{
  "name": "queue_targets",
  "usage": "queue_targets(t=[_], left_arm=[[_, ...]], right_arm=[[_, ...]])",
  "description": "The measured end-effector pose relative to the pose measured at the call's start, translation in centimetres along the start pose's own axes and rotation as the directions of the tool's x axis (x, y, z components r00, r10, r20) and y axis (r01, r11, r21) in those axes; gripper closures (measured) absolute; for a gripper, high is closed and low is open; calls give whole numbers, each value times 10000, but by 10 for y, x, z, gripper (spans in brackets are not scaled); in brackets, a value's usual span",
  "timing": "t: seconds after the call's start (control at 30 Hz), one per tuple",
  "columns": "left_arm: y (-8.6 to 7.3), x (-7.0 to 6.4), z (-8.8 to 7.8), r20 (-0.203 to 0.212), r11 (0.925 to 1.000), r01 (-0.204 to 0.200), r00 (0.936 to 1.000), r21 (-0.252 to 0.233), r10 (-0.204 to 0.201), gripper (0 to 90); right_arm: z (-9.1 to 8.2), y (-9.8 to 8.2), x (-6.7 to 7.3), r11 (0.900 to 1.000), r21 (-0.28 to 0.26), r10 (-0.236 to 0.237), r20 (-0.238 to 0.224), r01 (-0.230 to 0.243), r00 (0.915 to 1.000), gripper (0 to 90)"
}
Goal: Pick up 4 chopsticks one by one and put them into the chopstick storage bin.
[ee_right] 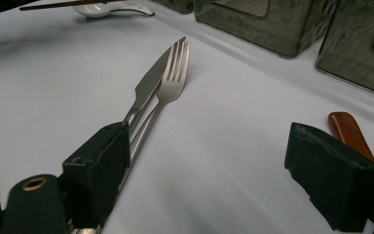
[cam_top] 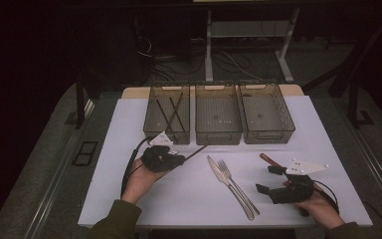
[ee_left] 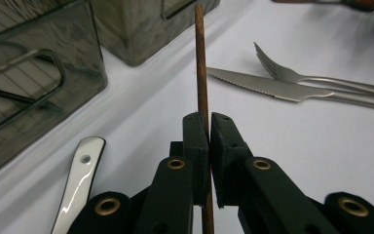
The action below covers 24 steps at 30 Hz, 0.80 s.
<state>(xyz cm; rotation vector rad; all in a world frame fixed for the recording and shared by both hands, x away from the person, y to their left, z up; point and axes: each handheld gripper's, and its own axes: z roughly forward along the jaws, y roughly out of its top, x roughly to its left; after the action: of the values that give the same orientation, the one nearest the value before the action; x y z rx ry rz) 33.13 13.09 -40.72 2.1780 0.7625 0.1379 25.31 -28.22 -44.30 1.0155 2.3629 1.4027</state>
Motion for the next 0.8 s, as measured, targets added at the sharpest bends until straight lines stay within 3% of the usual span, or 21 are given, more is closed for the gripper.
queue_targets(t=[0.43, 0.8], left_arm=[[5, 5, -20, 23, 9972, 295, 9996, -693, -294, 845], [10, 14, -31, -190, 9931, 444, 9987, -1085, -467, 845]], right_arm=[[0, 0, 0, 10000, 10, -22, -8, 22, 10000, 166], [1, 0, 0, 10000, 16, -27, -10, 27, 10000, 166]])
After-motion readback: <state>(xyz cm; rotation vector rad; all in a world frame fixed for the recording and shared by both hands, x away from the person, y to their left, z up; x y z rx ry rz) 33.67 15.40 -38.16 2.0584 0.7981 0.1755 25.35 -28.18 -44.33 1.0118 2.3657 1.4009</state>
